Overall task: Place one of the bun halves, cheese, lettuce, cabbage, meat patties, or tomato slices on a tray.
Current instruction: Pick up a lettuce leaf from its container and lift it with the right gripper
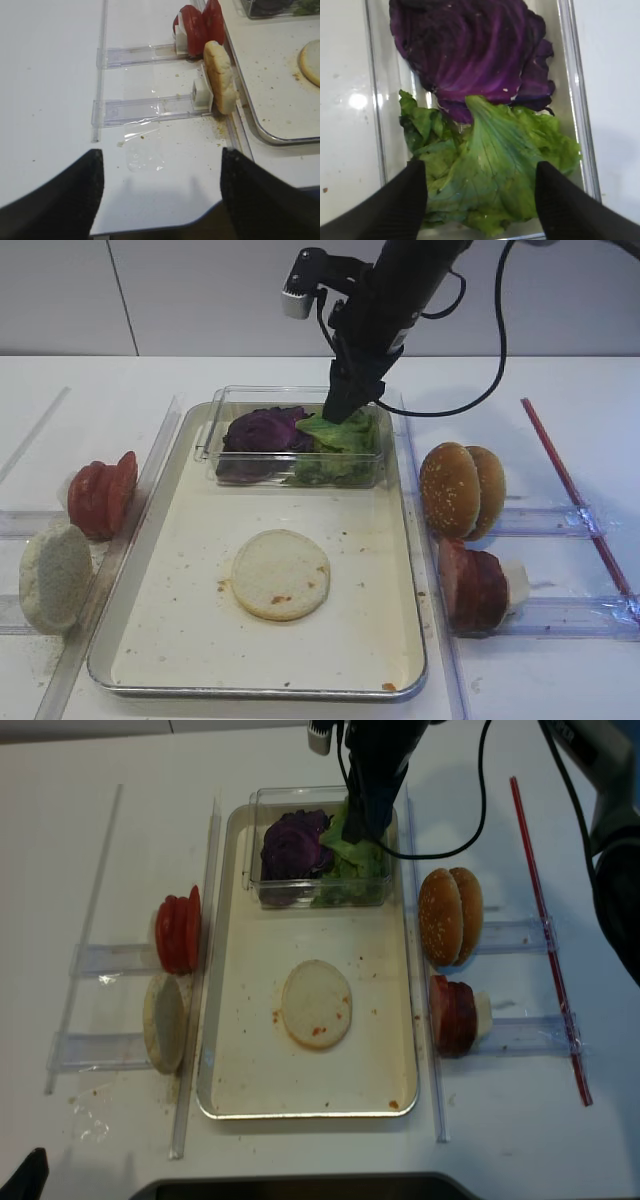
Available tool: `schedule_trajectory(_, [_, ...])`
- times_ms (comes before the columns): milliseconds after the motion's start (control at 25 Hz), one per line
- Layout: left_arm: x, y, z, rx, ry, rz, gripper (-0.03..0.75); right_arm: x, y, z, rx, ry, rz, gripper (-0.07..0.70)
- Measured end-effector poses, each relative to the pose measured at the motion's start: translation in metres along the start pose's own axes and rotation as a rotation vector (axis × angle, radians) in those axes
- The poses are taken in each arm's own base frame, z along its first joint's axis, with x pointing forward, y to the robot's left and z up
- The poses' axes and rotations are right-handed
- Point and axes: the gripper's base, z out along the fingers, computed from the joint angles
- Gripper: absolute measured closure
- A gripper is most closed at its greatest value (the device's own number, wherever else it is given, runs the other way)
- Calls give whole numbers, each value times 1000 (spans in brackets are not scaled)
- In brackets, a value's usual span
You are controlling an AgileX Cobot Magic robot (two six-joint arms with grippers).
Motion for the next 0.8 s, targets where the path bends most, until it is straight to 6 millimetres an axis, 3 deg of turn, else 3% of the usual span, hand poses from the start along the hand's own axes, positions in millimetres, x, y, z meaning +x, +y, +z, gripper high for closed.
schedule_trajectory(800, [0,0,0,0,0,0,263,13,-12,37,13,27,-6,150])
